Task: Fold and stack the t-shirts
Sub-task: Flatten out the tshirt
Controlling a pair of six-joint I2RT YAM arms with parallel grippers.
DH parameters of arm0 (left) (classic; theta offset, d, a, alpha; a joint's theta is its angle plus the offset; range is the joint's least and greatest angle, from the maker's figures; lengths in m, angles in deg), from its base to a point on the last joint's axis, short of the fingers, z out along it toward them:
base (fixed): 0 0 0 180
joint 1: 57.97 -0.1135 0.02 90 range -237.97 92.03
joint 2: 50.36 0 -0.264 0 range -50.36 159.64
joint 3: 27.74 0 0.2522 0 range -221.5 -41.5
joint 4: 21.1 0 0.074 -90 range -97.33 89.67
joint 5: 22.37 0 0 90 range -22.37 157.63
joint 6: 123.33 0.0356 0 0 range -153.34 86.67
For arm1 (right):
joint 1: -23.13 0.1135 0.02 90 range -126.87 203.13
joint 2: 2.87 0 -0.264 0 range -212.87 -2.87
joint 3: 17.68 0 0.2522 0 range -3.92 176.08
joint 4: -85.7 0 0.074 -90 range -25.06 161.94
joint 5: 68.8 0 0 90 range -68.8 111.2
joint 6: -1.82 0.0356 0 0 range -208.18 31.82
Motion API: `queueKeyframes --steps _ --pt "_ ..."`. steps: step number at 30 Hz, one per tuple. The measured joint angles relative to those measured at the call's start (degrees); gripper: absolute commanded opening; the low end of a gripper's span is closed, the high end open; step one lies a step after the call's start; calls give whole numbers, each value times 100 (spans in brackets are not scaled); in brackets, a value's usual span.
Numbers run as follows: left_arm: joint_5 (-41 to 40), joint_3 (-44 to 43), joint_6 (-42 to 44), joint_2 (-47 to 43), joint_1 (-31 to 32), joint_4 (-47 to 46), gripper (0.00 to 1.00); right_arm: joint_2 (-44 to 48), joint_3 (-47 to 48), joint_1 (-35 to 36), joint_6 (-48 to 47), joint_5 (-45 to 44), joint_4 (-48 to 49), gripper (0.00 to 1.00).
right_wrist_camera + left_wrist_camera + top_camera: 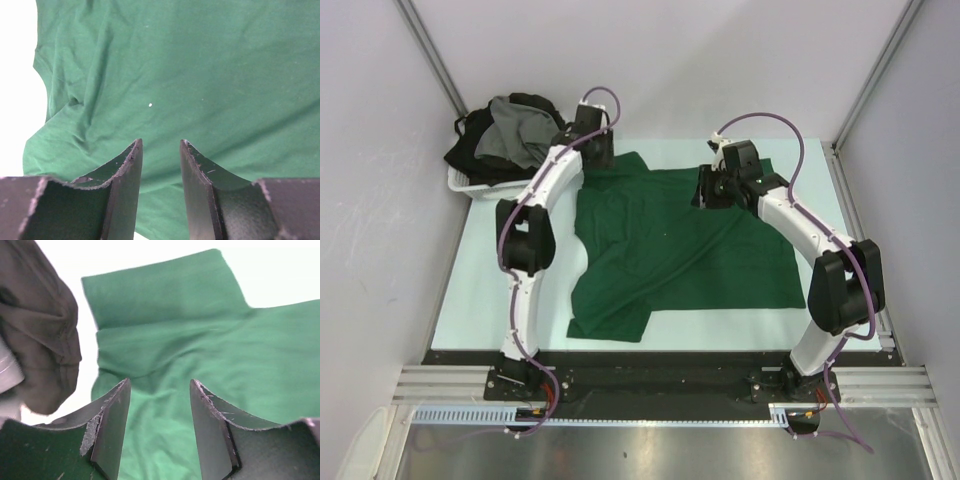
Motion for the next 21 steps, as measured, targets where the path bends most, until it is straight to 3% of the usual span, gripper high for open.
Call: queueKeyframes --steps 7,9,15,21 --pt "33 345 7 -813 343 2 47 0 0 4 81 70 101 41" --pt "-61 835 0 -1021 435 -4 42 0 0 4 109 105 125 41" --pt "-435 2603 -72 -1379 531 109 43 31 0 -15 129 170 212 41" --pt "-883 3445 -155 -1617 518 234 43 103 -2 -57 151 243 249 41"
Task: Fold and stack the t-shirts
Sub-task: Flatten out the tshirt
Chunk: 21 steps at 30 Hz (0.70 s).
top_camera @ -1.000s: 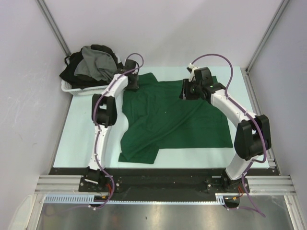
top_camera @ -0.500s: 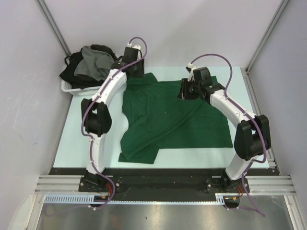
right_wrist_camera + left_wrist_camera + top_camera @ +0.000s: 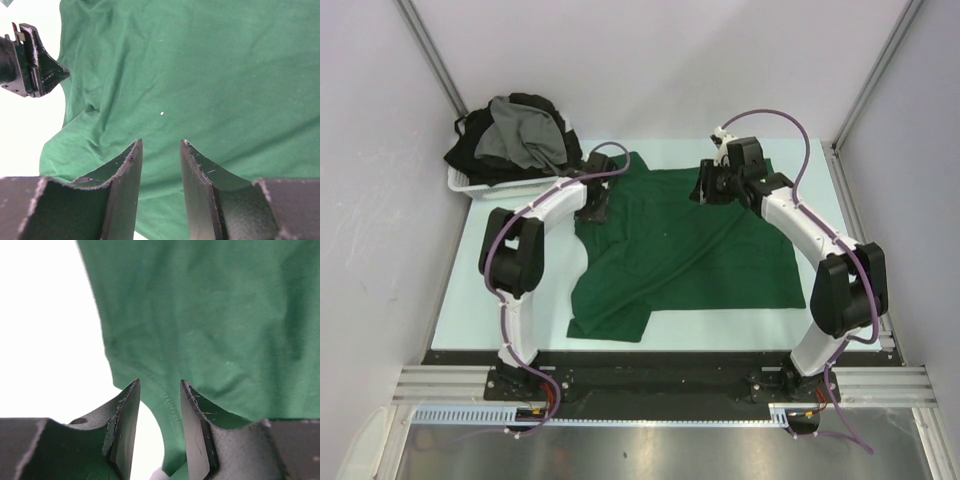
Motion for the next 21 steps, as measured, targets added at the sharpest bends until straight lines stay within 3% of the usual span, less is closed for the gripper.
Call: queueKeyframes --steps 21 --pt "-647 74 -321 -157 -103 214 43 328 -229 -129 15 59 0 41"
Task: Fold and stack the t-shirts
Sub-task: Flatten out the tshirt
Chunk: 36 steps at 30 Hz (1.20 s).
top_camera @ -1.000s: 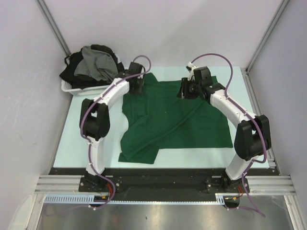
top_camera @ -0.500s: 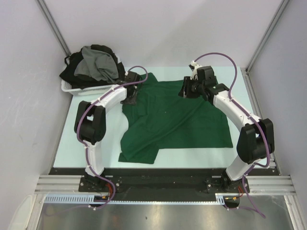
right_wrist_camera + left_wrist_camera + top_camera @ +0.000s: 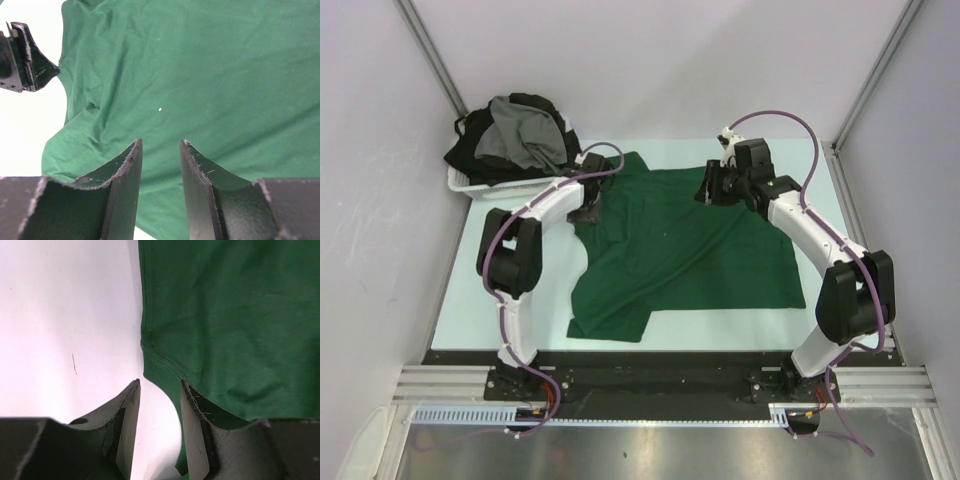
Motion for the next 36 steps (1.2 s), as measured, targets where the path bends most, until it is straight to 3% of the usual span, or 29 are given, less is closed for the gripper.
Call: queueKeyframes --steps 36 --pt "-66 -57 57 487 -79 24 40 140 -170 -111 -55 -2 -105 41"
